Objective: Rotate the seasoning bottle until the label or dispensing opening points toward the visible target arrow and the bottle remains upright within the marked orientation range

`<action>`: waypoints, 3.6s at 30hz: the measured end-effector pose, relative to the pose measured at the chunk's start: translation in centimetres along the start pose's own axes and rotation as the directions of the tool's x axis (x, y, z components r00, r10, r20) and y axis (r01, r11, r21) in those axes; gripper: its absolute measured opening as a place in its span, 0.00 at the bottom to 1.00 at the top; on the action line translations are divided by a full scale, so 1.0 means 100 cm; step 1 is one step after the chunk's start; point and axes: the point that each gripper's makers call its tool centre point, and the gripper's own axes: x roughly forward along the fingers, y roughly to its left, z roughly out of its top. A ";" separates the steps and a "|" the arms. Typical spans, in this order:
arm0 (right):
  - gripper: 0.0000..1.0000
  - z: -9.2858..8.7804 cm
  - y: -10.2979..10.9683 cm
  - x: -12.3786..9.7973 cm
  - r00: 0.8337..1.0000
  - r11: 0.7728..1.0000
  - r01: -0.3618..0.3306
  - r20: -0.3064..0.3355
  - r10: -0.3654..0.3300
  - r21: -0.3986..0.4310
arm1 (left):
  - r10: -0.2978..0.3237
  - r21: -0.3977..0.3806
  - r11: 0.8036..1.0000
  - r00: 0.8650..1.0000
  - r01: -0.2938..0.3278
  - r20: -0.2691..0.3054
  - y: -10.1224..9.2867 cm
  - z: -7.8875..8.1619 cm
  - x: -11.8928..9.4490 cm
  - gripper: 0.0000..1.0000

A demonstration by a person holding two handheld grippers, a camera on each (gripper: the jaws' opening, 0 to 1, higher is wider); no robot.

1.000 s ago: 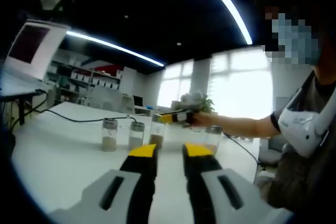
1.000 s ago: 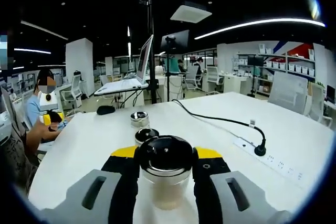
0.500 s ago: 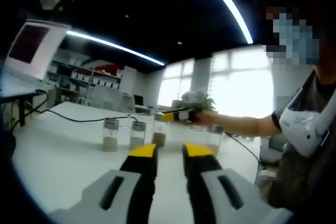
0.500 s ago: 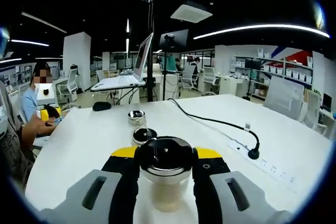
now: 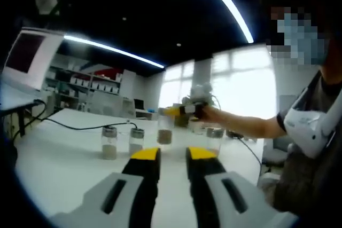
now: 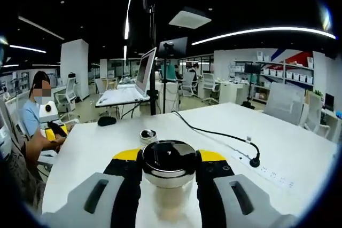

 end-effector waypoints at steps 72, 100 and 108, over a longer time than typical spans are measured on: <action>0.38 -0.029 0.114 -0.038 0.965 0.976 0.189 0.163 -0.205 0.110 | -0.043 0.050 0.998 0.995 0.039 0.086 -0.020 0.027 -0.011 0.20; 0.38 -0.048 0.126 -0.029 0.963 0.971 0.237 0.139 -0.231 -0.026 | -0.043 0.059 0.998 0.995 0.038 0.094 -0.021 0.030 -0.016 0.20; 0.38 -0.052 0.122 -0.026 0.956 0.963 0.270 0.128 -0.265 -0.019 | -0.043 0.059 0.998 0.995 0.037 0.094 -0.021 0.030 -0.017 0.20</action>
